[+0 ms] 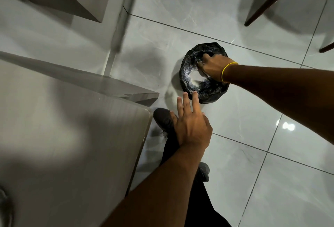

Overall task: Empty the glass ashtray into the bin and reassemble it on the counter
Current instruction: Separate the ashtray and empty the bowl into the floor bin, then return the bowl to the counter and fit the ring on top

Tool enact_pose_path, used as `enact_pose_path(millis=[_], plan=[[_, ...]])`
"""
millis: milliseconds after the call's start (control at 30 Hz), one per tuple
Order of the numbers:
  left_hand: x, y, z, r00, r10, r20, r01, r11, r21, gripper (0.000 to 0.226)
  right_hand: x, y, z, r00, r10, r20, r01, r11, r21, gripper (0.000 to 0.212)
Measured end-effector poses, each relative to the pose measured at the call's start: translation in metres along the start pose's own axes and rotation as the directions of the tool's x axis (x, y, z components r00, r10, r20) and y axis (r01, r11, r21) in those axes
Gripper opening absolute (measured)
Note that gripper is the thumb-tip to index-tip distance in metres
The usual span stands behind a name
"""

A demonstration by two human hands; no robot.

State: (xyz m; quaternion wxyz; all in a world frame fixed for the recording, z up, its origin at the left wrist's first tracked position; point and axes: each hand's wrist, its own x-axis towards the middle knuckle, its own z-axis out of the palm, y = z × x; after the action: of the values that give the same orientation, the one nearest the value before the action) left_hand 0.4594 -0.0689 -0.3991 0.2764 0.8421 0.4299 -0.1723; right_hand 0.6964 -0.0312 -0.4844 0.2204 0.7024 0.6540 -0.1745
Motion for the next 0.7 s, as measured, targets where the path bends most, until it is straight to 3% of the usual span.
enact_pose_path(millis=[133, 233, 300, 367, 467, 533, 600, 700], plan=[[-0.005, 0.006, -0.014, 1.000, 0.012, -0.009, -0.012, 1.000, -0.005, 0.085, -0.018, 0.000, -0.019, 0.993, 0.114, 0.020, -0.116, 0.975, 0.191, 0.061], [-0.013, 0.020, -0.036, 0.999, 0.032, -0.022, -0.032, 0.999, -0.011, 0.087, -0.049, 0.010, -0.048, 0.937, 0.345, 0.057, -0.333, 0.829, 0.449, 0.062], [-0.019, 0.034, -0.057, 0.995, 0.081, -0.051, -0.082, 0.996, -0.028, 0.088, -0.074, 0.023, -0.069, 0.854, 0.491, 0.171, -0.494, 0.665, 0.560, 0.055], [-0.028, 0.050, -0.084, 0.983, 0.157, -0.100, -0.162, 0.986, -0.046, 0.091, -0.104, 0.032, -0.091, 0.766, 0.579, 0.279, -0.572, 0.415, 0.708, 0.046], [-0.042, 0.069, -0.137, 0.932, 0.276, -0.236, -0.289, 0.957, -0.022, 0.096, -0.147, 0.027, -0.138, 0.680, 0.635, 0.368, -0.476, 0.000, 0.880, 0.026], [-0.054, 0.077, -0.177, 0.863, 0.385, -0.327, -0.393, 0.918, 0.042, 0.096, -0.169, 0.021, -0.174, 0.659, 0.645, 0.387, -0.382, -0.156, 0.911, 0.027], [-0.074, 0.069, -0.226, 0.790, 0.465, -0.400, -0.454, 0.882, 0.128, 0.090, -0.190, 0.005, -0.220, 0.681, 0.643, 0.350, -0.313, -0.176, 0.933, 0.031], [-0.104, 0.044, -0.288, 0.759, 0.420, -0.497, -0.392, 0.905, 0.166, 0.082, -0.203, -0.027, -0.291, 0.722, 0.671, 0.170, -0.195, -0.039, 0.980, 0.032]])
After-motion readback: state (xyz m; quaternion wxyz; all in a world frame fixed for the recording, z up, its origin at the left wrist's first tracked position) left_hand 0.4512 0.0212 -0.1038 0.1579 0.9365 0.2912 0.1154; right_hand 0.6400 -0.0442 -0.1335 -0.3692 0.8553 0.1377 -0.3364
